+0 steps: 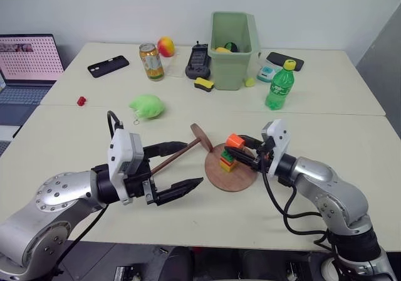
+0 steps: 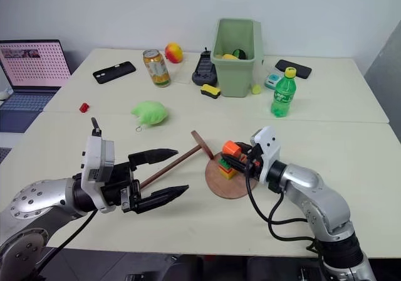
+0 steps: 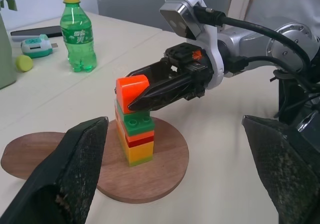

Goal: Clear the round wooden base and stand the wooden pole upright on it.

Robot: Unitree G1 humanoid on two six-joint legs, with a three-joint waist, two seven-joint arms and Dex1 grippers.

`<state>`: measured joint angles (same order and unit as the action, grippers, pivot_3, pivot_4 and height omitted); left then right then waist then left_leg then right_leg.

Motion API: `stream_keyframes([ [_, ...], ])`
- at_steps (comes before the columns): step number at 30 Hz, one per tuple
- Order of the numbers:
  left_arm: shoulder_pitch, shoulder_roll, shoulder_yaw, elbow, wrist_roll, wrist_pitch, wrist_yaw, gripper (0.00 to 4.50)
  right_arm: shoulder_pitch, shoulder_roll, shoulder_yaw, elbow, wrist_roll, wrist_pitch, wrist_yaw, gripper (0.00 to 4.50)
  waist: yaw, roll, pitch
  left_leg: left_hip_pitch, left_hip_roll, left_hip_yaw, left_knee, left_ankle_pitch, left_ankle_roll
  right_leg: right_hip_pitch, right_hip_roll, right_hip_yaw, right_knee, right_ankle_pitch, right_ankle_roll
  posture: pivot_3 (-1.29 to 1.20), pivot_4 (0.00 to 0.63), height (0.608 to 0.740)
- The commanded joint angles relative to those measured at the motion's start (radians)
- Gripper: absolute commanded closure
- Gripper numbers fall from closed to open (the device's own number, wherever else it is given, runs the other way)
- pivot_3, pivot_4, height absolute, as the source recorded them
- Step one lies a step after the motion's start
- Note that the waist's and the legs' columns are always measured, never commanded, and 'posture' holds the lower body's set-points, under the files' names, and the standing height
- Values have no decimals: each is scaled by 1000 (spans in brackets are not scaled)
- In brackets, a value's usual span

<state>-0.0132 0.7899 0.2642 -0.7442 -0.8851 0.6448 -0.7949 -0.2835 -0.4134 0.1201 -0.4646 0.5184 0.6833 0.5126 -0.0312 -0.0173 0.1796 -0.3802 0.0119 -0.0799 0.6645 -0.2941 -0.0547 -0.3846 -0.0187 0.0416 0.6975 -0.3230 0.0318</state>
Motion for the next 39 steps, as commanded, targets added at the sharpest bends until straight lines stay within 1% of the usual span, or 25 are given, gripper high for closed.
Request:
stream_keyframes([
  [1, -17, 2, 0, -12, -5, -23, -1, 0, 2, 1, 0, -18, -7, -24, 16, 2982, 0, 0, 0, 0, 0, 0, 0, 0, 0, 0, 0, 0, 0, 0, 0, 0, 150, 740],
  [4, -23, 1, -8, -6, 0, -24, -4, 0, -1, 1, -7, -20, -18, -32, 17, 2985, 0, 0, 0, 0, 0, 0, 0, 0, 0, 0, 0, 0, 0, 0, 0, 0, 150, 740],
  [8, -51, 0, -18, 1, -4, -21, -1, 0, -15, 6, -55, -46, 9, -34, 16, 2985, 0, 0, 0, 0, 0, 0, 0, 0, 0, 0, 0, 0, 0, 0, 0, 0, 150, 740],
  [12, -114, -1, -33, 23, -22, -4, 14, 0, -53, -6, -141, -60, 58, -11, 1, 2985, 1, 0, 0, 0, 0, 0, 0, 0, 0, 0, 0, 0, 0, 0, 0, 0, 150, 740],
  [15, -180, 3, -90, 44, 7, 2, 1, 0, -84, -33, -221, -33, 65, 19, -41, 2985, 1, 0, 0, 0, -1, 0, 0, 0, 0, 0, 1, -1, 0, 0, 0, 0, 150, 740],
  [17, -250, -30, -131, 73, 11, 1, 15, 0, -97, -41, -270, 14, 51, 25, -79, 2985, 3, 0, 0, 0, -1, 0, 0, 0, 0, 0, 1, -1, 0, 0, 0, 0, 150, 740],
  [19, -333, -70, -172, 105, 13, 3, 34, 0, -127, -54, -317, 99, 8, 11, -134, 2985, 3, 0, 0, -1, -2, 0, 0, 0, 0, 0, 1, -1, 0, 0, 0, 0, 150, 740],
  [23, -409, -101, -208, 129, 12, 15, 42, 0, -179, -90, -349, 242, -78, -30, -190, 2985, 0, 0, 0, -1, -2, 2, 1, 0, 0, 0, 1, 0, 0, 0, 0, 0, 150, 740],
  [26, -455, -115, -236, 157, 27, 13, 35, 0, -275, -131, -398, 465, -128, -63, -234, 2985, -2, 0, 0, -1, -2, 5, 0, 0, 0, -2, 1, 0, 0, 0, 0, 0, 150, 740],
  [28, -467, -120, -247, 172, 43, 5, 26, 0, -326, -146, -415, 577, -153, -91, -251, 2985, -4, 0, 0, -1, -2, 7, 0, 0, 0, -3, 1, 1, 0, 0, 0, 0, 150, 740],
  [31, -479, -131, -257, 186, 58, -2, 16, 0, -437, -165, -435, 799, -182, -163, -257, 2985, -7, 0, 0, -1, -1, 9, 0, 0, 0, -3, 1, 1, 0, 0, 0, 0, 150, 740],
  [34, -481, -138, -256, 186, 64, 0, 14, 0, -501, -173, -423, 933, -213, -240, -231, 2985, -9, 0, 0, -1, -1, 11, 0, 0, 0, -3, 1, 2, 0, 0, 0, 0, 150, 740],
  [39, -472, -141, -249, 174, 66, 8, 20, 0, -583, -167, -421, 1132, -254, -326, -249, 2985, -10, 0, 0, -2, -1, 12, 0, 0, 0, -3, 1, 2, 0, 0, 0, 0, 150, 740],
])
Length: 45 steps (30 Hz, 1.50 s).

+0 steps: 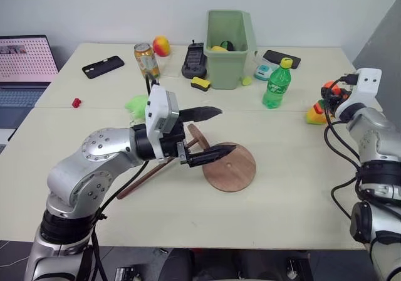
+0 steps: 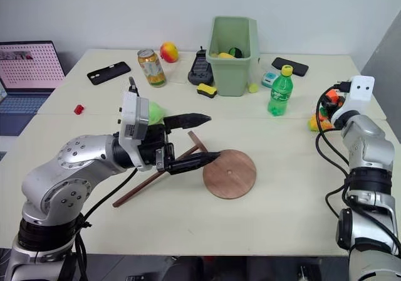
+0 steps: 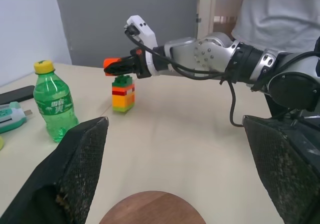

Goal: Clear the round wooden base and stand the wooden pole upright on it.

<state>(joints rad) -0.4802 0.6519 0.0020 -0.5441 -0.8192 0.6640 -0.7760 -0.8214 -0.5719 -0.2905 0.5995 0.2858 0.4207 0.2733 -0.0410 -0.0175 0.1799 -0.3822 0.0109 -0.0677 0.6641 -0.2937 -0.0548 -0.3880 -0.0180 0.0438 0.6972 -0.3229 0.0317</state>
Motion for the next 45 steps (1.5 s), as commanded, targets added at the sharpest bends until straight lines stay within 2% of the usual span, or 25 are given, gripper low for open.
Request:
stream_keyframes([
  [1, -3, -2, 16, -30, -1, -9, 4, 0, -51, -9, -11, 95, -29, -74, -18, 2985, 0, 0, 0, 0, 0, 0, 0, 0, 0, 0, 0, 0, 0, 0, 0, 0, 150, 740],
  [11, 0, -2, 21, -32, -3, -3, 10, 0, -38, -10, -7, 87, -49, -100, -19, 2985, 0, 0, 0, 0, 0, 0, 1, 1, -3, 0, 0, 0, 0, 0, 0, 0, 150, 740],
  [27, 4, 0, 24, -39, -13, 1, 19, 0, 114, 32, -49, -391, 28, 192, -115, 2985, 7, 0, 0, 0, 0, -1, 0, 2, -3, 0, 0, 0, 0, 0, 0, 0, 150, 740],
  [32, 3, -8, 13, -36, -8, -3, 19, 0, 170, 50, -32, -371, 0, 169, -104, 2985, 8, 0, 0, 0, 0, -1, 0, 0, 0, 0, 0, 0, 0, 0, 0, 0, 150, 740],
  [43, -3, -9, 17, -38, -14, 8, 22, 0, 132, 54, -31, -284, -15, 90, -94, 2985, 8, 0, 0, 0, 0, -1, 1, 0, 0, 0, 0, 0, 1, 0, 0, 0, 150, 740],
  [44, -3, -9, 17, -39, -14, 8, 22, 0, 126, 55, -31, -280, -14, 86, -93, 2290, 8, 0, 0, 0, 0, -1, 1, 0, 0, 0, 0, 0, 1, 0, 0, 0, 150, 740],
  [45, -3, -9, 17, -39, -13, 8, 23, 0, 122, 56, -30, -277, -14, 82, -92, 2146, 8, 0, 0, 0, 0, -1, 1, 0, 0, 0, 0, 0, 1, 0, 0, 0, 150, 740],
])
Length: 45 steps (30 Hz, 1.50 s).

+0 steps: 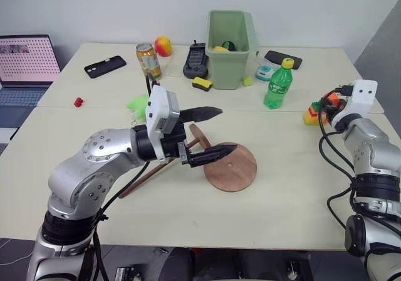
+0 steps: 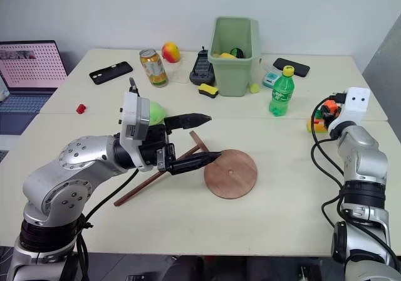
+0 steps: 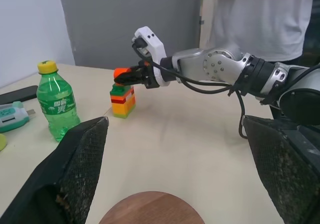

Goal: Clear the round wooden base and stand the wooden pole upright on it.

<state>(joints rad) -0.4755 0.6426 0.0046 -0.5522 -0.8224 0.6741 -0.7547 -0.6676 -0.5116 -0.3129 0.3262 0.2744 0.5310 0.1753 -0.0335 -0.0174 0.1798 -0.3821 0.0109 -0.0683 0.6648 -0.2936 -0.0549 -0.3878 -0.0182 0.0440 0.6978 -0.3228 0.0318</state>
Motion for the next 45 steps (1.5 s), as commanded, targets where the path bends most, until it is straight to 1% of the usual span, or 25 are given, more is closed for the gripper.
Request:
stream_keyframes([
  [1, -7, 0, 15, -32, -10, -2, 2, 0, -37, -5, -7, 1, -2, -33, 9, 1955, 0, 0, 0, 0, 0, 0, 0, 0, 0, 0, 0, 0, 0, 0, 0, 0, 150, 740],
  [3, -7, -1, 15, -31, -10, -2, 2, 0, -47, -5, -6, 9, -3, -41, 12, 1467, 0, 0, 0, 0, 0, 0, 0, 0, 0, 0, 0, 0, 0, 0, 0, 0, 150, 740],
  [4, -7, -1, 15, -31, -9, -2, 2, 0, -52, -6, -6, 13, -3, -43, 13, 1297, 0, 0, 0, 0, 0, 0, 0, 0, 0, 0, 0, 0, 0, 0, 0, 0, 150, 740],
  [5, -7, 0, 15, -31, -10, -1, 2, 0, -56, -8, -5, 14, -3, -48, 16, 1012, 0, 0, 0, 0, 0, 0, 0, 0, 0, 0, 0, 0, 0, 0, 0, 0, 150, 740],
  [10, -10, -2, 14, -28, -10, -2, 1, 0, -74, -16, -6, 26, -8, -59, 20, 52, 0, 0, 0, 0, 0, 0, 0, 0, 0, 0, 0, 0, 0, 0, 0, 0, 150, 740],
  [15, -14, -1, 14, -22, -7, -4, -4, 0, -90, -21, -21, 4, 1, -60, 31, 52, 0, 0, 0, 0, 0, 0, 0, 0, 0, 0, 0, 0, 0, 0, 0, 0, 150, 740],
  [18, -8, 11, 22, -21, -6, -4, -12, 0, -81, -36, -28, -54, 17, -39, 51, 52, 0, 0, 0, 0, 0, 0, 0, 0, 0, 0, 0, 0, 0, 0, 0, 0, 150, 740],
  [20, 2, 34, 33, -8, 12, -7, -23, 0, -63, -50, -33, -130, 42, -7, 81, 52, 0, 0, 0, 0, 0, 0, 0, 0, 0, 0, 0, 0, 0, 0, 0, 0, 150, 740],
  [24, 15, 108, 79, 79, 52, -24, -73, 0, -14, -80, -26, -322, 154, 74, 208, 52, 0, 0, 0, 0, 1, -2, -1, 0, 0, -1, 0, -1, 0, 0, 0, 0, 150, 740],
  [27, 21, 220, 101, 194, 97, -36, -182, 0, 58, -111, 2, -498, 322, 213, 359, 52, -2, 0, 0, 0, 1, -5, -1, 0, 1, 0, 0, -1, 0, 0, 0, 0, 150, 740],
  [29, -10, 298, 79, 287, 155, -35, -235, 0, 122, -143, 44, -612, 412, 291, 451, 52, -2, 1, 0, 0, 1, -6, -1, 0, 1, 0, 0, -2, 0, 0, 0, 0, 150, 740],
  [32, -99, 348, 8, 422, 227, -36, -307, 0, 220, -192, 128, -756, 487, 336, 570, 52, 3, 1, 1, -1, 1, -8, -2, 0, 1, 0, 2, -4, 0, 0, 0, 0, 150, 740],
  [35, -210, 343, -104, 563, 334, -46, -377, 0, 310, -211, 211, -845, 502, 328, 641, 52, 11, 1, 1, -2, 0, -9, 0, -1, 1, 0, 2, -5, -1, 0, 0, 0, 150, 740],
  [36, -242, 346, -163, 600, 372, -55, -441, 0, 346, -216, 240, -864, 483, 305, 656, 52, 12, 1, 2, -2, -3, -8, 0, 0, 1, 2, 1, -7, -2, 0, 0, 0, 150, 740],
  [39, -312, 331, -269, 677, 444, -64, -558, 0, 408, -215, 296, -877, 407, 231, 659, 52, 8, 0, 2, -2, -5, -7, 1, -1, 1, 1, 1, -6, -2, 0, 0, 0, 150, 740],
  [43, -425, 246, -345, 790, 495, -6, -603, 0, 485, -205, 325, -918, 369, 187, 645, 52, 2, -1, 3, -3, -5, -8, 1, 0, 1, -1, 2, -6, 0, 0, 0, 0, 150, 740],
  [45, -482, 185, -392, 870, 547, -23, -616, 0, 534, -193, 346, -947, 335, 161, 619, 52, 5, -2, 3, -3, -4, -9, 1, 0, 1, -1, 4, -6, 0, 0, 0, 0, 150, 740],
])
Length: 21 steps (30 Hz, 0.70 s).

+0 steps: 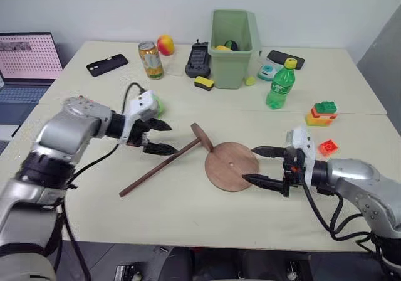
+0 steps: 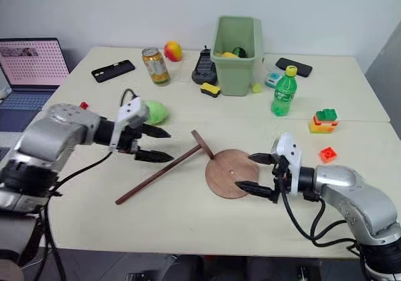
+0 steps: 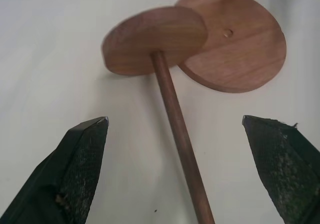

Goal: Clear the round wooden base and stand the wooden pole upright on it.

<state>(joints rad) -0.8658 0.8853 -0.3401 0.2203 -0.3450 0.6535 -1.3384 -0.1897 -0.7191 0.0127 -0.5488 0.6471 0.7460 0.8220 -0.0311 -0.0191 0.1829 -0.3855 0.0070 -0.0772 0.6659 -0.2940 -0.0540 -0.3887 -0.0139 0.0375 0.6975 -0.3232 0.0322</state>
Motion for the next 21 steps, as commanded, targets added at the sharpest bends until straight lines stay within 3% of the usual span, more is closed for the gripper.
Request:
stream_keyframes([
  [1, -115, -84, -67, 133, 93, -11, -39, 0, 74, 20, 26, -85, -47, -62, -41, 52, 3, 0, 0, 0, -1, 0, 0, 0, 0, 1, 0, -1, 0, 0, 0, 0, 150, 740],
  [13, -201, -221, -135, 382, 243, -110, -156, 0, 162, 72, 57, -192, -83, -58, -156, 52, -9, 0, 0, 0, 1, -3, 0, 0, 0, 0, 2, 0, 1, 0, 0, 0, 150, 740],
  [16, -211, -237, -127, 409, 261, -114, -171, 437, 171, 73, 56, -201, -83, -58, -165, 0, -6, 0, 0, 0, 1, -3, 1, 0, 0, 0, 1, 0, 1, 0, 0, 0, 150, 740],
  [21, -213, -264, -127, 443, 290, -142, -190, 1559, 165, 75, 56, -195, -82, -58, -174, 0, -6, 0, 0, 0, 1, -3, 1, 0, 0, 0, 1, 0, 1, 0, 0, 0, 150, 740],
])
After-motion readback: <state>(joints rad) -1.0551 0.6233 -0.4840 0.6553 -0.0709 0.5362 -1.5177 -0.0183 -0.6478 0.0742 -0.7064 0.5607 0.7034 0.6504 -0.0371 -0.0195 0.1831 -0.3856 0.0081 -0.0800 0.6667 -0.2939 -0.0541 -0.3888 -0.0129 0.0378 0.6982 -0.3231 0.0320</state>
